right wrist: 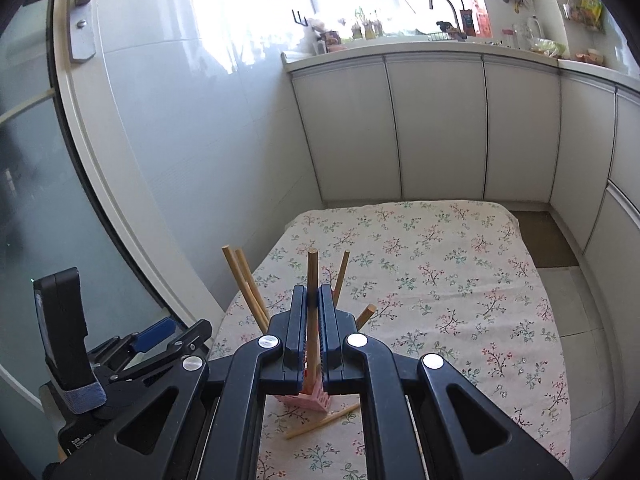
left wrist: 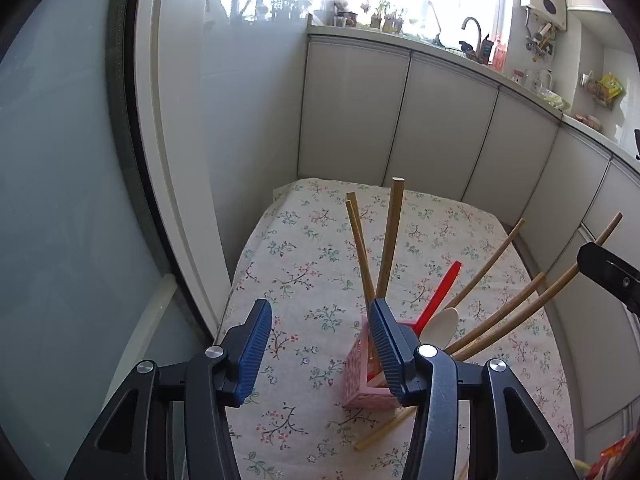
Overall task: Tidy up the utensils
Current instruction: 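Lower the chopstick into the basket and open the right tool, then close the right tool on a loose chopstick while the left tool moves to the last chopstick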
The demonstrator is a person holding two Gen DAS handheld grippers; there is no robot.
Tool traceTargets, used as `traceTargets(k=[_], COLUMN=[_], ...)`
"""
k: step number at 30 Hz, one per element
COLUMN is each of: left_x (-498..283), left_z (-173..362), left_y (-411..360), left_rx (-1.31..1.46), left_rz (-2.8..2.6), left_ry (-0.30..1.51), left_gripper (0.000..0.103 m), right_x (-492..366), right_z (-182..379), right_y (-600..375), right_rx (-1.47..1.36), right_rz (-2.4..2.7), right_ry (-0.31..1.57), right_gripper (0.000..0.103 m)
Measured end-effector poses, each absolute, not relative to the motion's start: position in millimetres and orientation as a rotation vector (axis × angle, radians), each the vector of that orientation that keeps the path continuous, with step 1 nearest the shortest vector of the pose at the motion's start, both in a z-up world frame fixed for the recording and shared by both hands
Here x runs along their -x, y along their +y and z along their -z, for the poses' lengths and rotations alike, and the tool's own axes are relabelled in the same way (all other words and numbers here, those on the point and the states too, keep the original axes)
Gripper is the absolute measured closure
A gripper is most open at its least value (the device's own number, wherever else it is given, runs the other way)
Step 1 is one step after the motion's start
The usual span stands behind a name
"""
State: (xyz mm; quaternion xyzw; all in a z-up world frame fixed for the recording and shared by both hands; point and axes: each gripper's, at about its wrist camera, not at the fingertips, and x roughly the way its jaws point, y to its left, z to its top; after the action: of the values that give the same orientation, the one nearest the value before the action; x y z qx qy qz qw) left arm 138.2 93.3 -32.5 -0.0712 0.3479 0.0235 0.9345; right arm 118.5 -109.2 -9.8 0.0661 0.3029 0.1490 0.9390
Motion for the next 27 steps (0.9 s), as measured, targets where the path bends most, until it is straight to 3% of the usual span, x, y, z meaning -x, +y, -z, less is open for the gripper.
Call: traceTargets(k=[8,13,21,27], left_x=[-139,-136,-127,-120], left_z=[35,32,30,40], left_y=[93,89,82,69], left_rx=[0.143,0.139,0.134,0.094], left_rz=[-0.033,-0.015,0.035,0.076], left_ry=[0.73,0.744,0.778,0.872], left_gripper=[0.041,0.034,0.025,0.02], right_x=[-124,-116,-97,-94], right_z=[15,7,-4,14], right_y=[-114,-125,-158,-194], right_rx=[-0.174,-0.212,-0.238,-0.262], right_rz=[-0.344,-0.363,-0.363,-0.289], right_ry=[0.651,0.637,0.643,0.757], right_gripper=[0.094,0.064,0.052,0.044])
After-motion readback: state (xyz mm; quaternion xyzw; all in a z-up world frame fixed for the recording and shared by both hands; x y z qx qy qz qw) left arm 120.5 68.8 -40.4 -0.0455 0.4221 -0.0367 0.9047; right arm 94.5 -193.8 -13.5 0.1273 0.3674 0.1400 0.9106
